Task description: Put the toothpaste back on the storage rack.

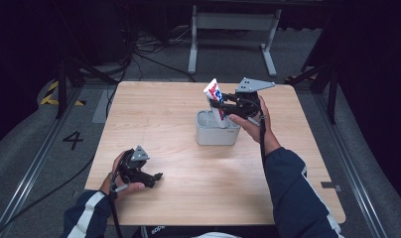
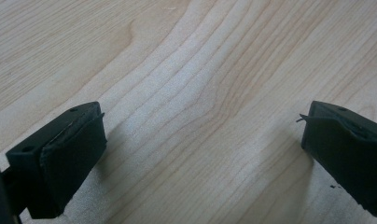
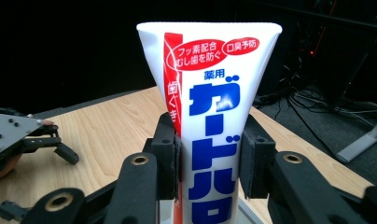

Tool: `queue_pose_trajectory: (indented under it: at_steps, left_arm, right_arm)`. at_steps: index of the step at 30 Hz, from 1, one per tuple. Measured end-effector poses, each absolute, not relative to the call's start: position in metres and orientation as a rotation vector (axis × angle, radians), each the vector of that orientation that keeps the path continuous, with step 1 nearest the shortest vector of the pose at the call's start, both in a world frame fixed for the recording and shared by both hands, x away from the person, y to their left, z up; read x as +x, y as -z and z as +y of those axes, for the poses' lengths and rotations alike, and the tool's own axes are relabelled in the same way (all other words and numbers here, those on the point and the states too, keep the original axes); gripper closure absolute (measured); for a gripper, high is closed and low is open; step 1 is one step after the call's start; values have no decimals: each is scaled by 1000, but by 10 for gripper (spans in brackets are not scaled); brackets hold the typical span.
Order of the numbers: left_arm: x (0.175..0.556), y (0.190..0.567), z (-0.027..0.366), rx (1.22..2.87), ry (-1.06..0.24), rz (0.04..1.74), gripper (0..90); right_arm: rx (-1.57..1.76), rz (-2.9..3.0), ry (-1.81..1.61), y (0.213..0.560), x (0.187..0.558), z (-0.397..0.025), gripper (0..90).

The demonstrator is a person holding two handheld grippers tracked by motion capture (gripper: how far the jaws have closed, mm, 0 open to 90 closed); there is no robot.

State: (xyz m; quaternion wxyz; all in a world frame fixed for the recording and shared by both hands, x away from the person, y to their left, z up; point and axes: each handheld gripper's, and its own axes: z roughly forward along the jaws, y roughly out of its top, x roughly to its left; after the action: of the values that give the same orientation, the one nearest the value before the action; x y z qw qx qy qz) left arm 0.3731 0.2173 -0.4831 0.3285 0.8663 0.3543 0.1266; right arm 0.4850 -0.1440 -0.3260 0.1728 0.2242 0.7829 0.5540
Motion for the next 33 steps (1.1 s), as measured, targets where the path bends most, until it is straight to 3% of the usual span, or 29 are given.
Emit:
queue_pose_trajectory:
  at_steps: [33]
  left_arm:
    - [373,483,217,2268,-332,927,1]
  right_arm:
    - [684,2272,-1526,366,501,-155,636]
